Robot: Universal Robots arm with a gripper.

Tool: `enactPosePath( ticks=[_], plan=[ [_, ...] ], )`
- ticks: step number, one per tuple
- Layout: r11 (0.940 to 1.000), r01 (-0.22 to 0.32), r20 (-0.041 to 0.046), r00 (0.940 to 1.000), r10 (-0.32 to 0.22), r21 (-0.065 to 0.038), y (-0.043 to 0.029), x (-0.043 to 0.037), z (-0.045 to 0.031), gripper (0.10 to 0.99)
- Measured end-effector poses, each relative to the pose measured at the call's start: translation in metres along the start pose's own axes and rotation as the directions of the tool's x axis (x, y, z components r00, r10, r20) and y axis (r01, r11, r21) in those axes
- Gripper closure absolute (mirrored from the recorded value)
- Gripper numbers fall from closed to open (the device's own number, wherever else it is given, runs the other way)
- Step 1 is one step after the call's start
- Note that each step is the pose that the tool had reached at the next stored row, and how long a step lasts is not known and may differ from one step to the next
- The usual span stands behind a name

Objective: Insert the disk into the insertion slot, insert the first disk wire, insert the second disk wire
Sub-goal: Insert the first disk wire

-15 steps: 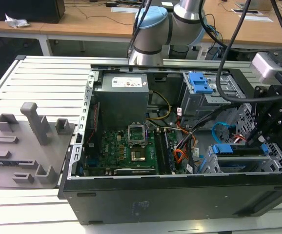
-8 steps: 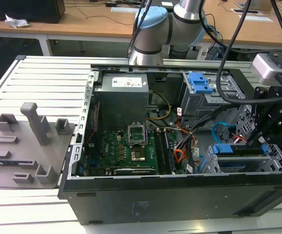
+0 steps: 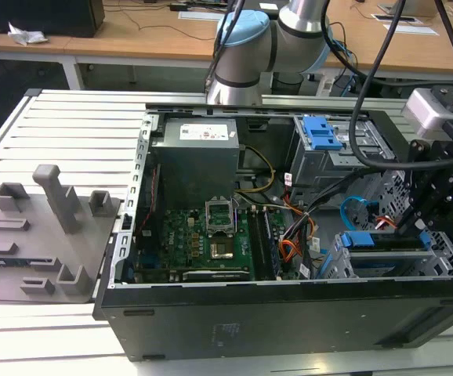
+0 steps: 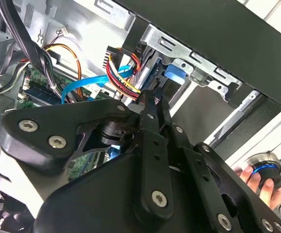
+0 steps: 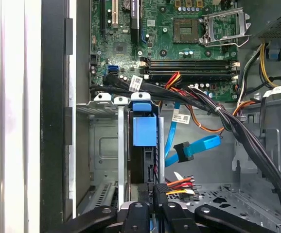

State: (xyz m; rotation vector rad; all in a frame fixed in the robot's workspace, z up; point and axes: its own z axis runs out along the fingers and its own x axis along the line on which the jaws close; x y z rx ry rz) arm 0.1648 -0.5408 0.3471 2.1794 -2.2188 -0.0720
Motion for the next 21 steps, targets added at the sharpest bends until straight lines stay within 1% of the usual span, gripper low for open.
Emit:
enactPosePath(
  ticks=[3,4,8,11,19,21],
  plan=[
    [1.0,0.0,0.0045,1.0,0.0,0.0,-0.0002,-0.0002,0.0013,0.922],
    [1.0,0.0,0.0073,1.0,0.0,0.0,-0.0003,-0.0003,0.0018,0.922],
    [1.0,0.001,0.0081,1.0,-0.001,0.0,-0.0028,-0.0003,0.0023,0.922],
    [1.0,0.0,0.0088,1.0,0.0,0.0,-0.0031,-0.0002,0.0033,0.922],
    [1.0,0.001,0.0088,1.0,-0.001,-0.001,-0.0049,-0.0002,0.0098,0.922],
    [1.0,0.001,0.0091,1.0,-0.001,-0.001,-0.0049,-0.0002,0.0101,0.922]
  ],
)
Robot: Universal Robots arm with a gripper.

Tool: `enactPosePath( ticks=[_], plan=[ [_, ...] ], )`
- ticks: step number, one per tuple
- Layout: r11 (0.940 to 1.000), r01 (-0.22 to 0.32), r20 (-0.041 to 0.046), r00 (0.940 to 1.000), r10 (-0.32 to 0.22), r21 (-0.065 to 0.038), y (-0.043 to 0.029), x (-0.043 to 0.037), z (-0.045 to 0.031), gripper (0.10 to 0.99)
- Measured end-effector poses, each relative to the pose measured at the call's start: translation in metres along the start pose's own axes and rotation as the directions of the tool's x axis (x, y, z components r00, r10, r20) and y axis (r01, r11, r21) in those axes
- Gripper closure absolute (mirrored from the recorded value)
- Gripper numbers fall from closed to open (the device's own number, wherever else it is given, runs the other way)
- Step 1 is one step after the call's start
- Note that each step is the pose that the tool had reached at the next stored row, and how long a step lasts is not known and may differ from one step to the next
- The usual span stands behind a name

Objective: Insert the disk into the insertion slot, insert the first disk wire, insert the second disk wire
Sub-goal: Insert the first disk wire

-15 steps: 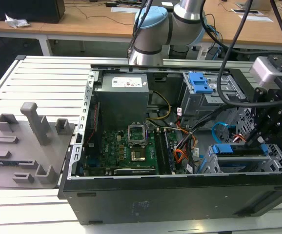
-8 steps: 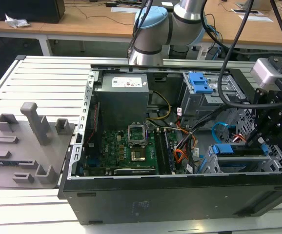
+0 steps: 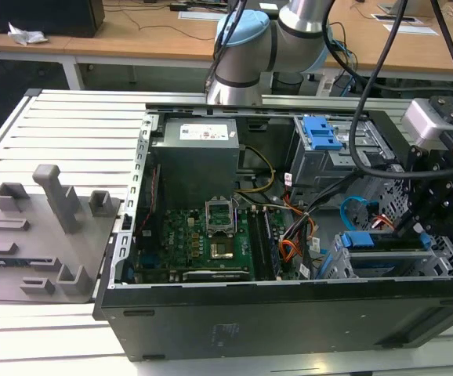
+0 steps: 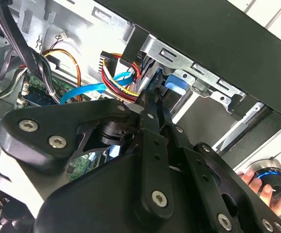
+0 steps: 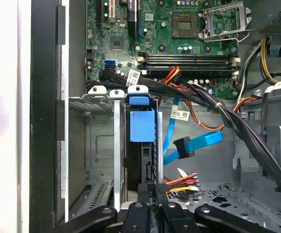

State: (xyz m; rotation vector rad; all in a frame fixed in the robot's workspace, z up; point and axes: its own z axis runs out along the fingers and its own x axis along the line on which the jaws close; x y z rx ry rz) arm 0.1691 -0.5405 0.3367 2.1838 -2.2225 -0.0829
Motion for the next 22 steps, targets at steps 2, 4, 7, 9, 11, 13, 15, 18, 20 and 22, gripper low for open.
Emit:
enactPosePath(
  ticks=[2,4,7,9,11,13,15,18,20,22],
  plan=[
    [1.0,0.0,0.002,1.0,0.0,0.0,0.0,0.0,0.0011,0.922],
    [1.0,0.0,0.0003,1.0,0.0,0.0,0.0,0.0,0.0004,0.843],
    [1.0,0.0,0.0001,1.0,0.0,0.0,0.0007,-0.0003,-0.0125,0.843],
    [1.0,0.0,0.0002,1.0,0.0,0.001,0.0016,-0.0015,-0.0283,0.843],
    [1.0,0.0,0.0003,1.0,0.0,0.001,0.002,-0.0022,-0.0337,0.859],
    [1.0,0.0,0.0002,1.0,0.0,0.001,0.0025,-0.0028,-0.0442,0.98],
    [1.0,0.0,0.0005,1.0,0.0,0.001,0.0027,-0.0029,-0.0473,0.98],
    [1.0,0.0,0.0002,1.0,0.0,0.001,0.0027,-0.0029,-0.0476,0.98],
    [1.0,0.0,0.0002,1.0,0.0,0.001,0.0027,-0.0029,-0.0476,0.98],
    [1.0,0.0,0.0001,1.0,0.0,0.001,0.0045,-0.0029,-0.0476,0.98]
  ],
)
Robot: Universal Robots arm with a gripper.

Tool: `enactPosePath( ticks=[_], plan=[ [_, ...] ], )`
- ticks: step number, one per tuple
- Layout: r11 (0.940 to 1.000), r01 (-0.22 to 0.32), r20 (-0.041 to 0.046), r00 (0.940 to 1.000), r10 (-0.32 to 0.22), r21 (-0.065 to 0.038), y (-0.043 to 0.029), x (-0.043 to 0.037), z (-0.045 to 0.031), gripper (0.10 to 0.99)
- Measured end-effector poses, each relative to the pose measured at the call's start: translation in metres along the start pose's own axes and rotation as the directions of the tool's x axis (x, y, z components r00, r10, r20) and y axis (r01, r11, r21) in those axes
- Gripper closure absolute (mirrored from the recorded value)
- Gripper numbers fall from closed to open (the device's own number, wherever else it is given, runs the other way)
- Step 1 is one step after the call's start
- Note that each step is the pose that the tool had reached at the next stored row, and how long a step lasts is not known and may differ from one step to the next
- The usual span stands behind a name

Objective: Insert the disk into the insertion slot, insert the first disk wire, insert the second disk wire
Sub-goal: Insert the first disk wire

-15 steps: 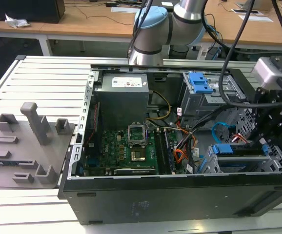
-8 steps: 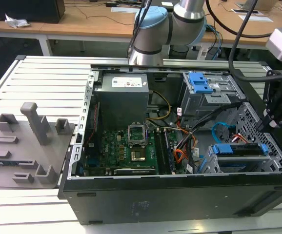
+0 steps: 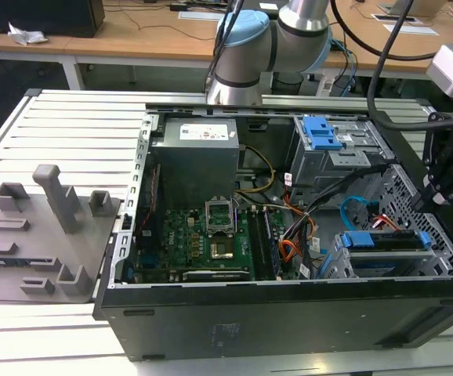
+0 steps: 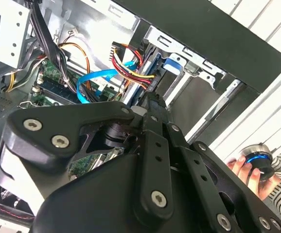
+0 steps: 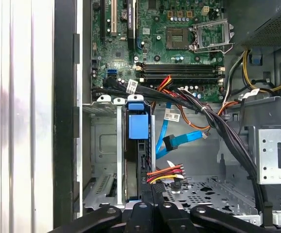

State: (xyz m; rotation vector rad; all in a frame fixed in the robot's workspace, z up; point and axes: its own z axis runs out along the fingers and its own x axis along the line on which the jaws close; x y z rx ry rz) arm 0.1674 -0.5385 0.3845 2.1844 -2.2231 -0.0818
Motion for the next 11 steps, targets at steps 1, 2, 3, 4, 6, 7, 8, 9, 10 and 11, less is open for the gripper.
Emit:
enactPosePath(
  ticks=[1,2,3,4,6,7,8,9,10,11],
  plan=[
    [1.0,0.0,0.0,1.0,0.0,0.0,0.0016,0.0,0.0001,0.98],
    [1.0,0.0,0.0002,1.0,0.0,0.0,0.0031,0.0001,0.0003,0.98],
    [1.0,0.0,0.0001,1.0,0.0,0.0,0.0049,0.0001,0.0003,0.98],
    [1.0,0.0,0.0001,1.0,0.0,0.0,0.0065,0.0001,0.0004,0.98],
    [1.0,0.0,0.0001,1.0,0.0,0.0,0.0096,0.0002,0.0006,0.98],
    [1.0,0.0,0.0001,1.0,0.0,0.0,0.0125,0.0002,0.0007,0.98],
    [1.0,0.0,0.0001,1.0,0.0,0.0,0.014,0.0003,0.0008,0.98],
    [1.0,0.0,0.0001,1.0,0.0,0.0,0.0157,0.0003,0.0009,0.98],
    [1.0,0.0,0.0001,1.0,0.0,0.0,0.0183,0.0004,0.0011,0.98],
    [1.0,0.0,0.0001,1.0,0.0,0.0,0.0206,0.0004,0.0012,0.98]
  ],
)
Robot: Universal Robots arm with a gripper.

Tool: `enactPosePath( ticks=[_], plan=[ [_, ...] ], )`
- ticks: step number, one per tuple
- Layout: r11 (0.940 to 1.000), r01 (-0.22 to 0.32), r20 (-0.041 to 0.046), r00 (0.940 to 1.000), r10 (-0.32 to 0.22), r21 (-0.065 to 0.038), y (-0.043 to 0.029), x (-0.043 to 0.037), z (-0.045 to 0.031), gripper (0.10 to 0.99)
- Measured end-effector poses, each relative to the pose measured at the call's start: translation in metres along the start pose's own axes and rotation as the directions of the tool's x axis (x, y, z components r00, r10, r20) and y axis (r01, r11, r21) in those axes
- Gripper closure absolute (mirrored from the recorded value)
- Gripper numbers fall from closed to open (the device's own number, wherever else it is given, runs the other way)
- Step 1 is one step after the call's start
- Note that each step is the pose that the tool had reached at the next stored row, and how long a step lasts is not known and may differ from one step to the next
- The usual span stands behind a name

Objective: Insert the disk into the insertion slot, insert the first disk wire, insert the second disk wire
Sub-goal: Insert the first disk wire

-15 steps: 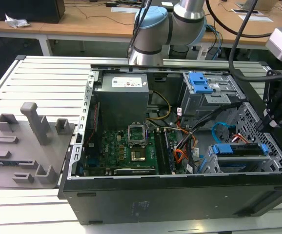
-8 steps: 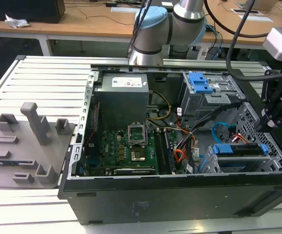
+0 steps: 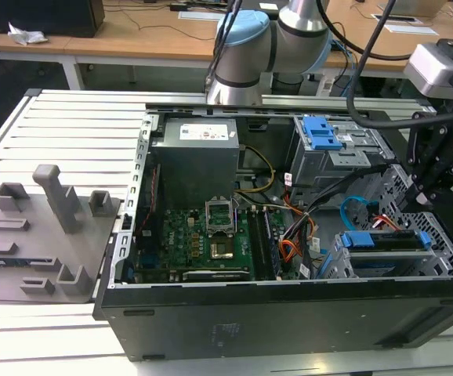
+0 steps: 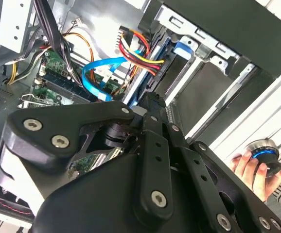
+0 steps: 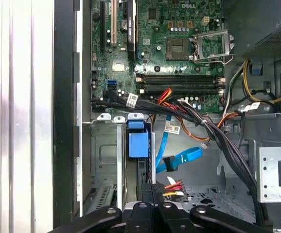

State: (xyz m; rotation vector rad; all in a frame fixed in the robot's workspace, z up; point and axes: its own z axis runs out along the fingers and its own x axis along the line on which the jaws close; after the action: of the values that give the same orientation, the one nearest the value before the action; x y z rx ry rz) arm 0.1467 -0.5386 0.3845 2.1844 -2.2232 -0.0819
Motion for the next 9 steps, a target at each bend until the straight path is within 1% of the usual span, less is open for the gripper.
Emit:
enactPosePath(
  ticks=[1,9],
  plan=[
    [1.0,0.0,0.0,1.0,0.0,0.0,0.0015,0.0001,0.0001,0.98],
    [1.0,0.0,0.0,1.0,0.0,0.0,0.0021,0.0,0.0001,0.98]
  ],
)
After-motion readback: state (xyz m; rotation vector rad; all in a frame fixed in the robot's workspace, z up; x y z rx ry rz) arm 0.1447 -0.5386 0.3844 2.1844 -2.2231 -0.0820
